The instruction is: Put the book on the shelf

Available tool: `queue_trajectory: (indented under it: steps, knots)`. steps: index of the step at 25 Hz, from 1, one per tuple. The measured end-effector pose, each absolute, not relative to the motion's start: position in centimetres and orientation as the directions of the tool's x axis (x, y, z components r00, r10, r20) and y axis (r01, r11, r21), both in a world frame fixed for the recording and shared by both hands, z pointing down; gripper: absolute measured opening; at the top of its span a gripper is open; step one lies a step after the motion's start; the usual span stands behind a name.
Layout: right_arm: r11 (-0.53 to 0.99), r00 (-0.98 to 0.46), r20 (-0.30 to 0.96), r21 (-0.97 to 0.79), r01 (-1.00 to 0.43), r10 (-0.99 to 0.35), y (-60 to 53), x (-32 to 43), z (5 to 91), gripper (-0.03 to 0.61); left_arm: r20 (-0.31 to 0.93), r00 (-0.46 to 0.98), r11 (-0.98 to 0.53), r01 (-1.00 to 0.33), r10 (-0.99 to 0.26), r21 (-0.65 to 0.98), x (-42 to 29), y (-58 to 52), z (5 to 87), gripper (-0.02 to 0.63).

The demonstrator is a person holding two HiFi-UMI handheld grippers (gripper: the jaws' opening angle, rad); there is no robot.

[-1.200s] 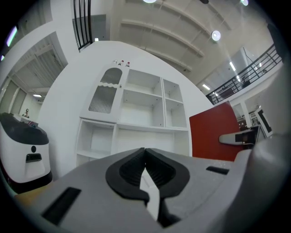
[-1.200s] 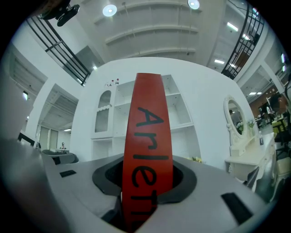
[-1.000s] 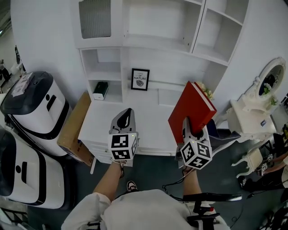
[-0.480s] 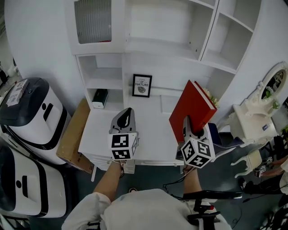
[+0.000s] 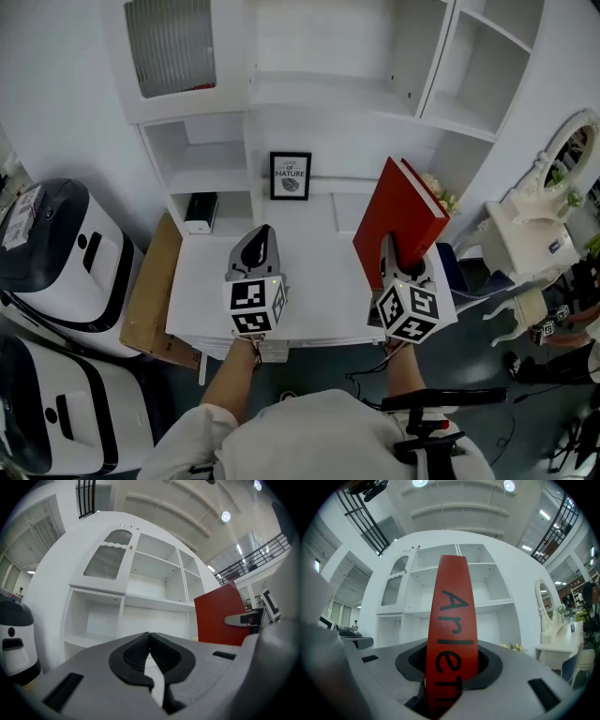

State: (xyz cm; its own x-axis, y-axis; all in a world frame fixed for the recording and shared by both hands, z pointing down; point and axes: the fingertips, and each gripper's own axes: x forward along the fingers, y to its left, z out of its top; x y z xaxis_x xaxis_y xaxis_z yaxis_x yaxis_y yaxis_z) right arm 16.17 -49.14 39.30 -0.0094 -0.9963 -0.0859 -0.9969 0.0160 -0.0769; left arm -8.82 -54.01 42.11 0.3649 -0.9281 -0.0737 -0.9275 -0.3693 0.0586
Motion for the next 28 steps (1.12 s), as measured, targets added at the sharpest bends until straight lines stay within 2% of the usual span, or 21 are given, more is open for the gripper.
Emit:
queue_trajectory:
  steps: [13, 28]
  knots:
    - [0.022, -0.016, -0.059, -0.101, -0.995, -0.998, -51.3, 17.0, 40.7, 0.173, -0.023, 0.338, -0.339, -0.939, -0.941, 0.056, -8.7, -55.3, 43.9, 0.008]
    - [0.085, -0.077, -0.124, -0.060, -0.995, -0.989, -54.3, 18.4, 37.7, 0.173, -0.081, 0.287, -0.288, -0.958, -0.955, 0.005, -7.1, -57.5, 40.1, 0.008]
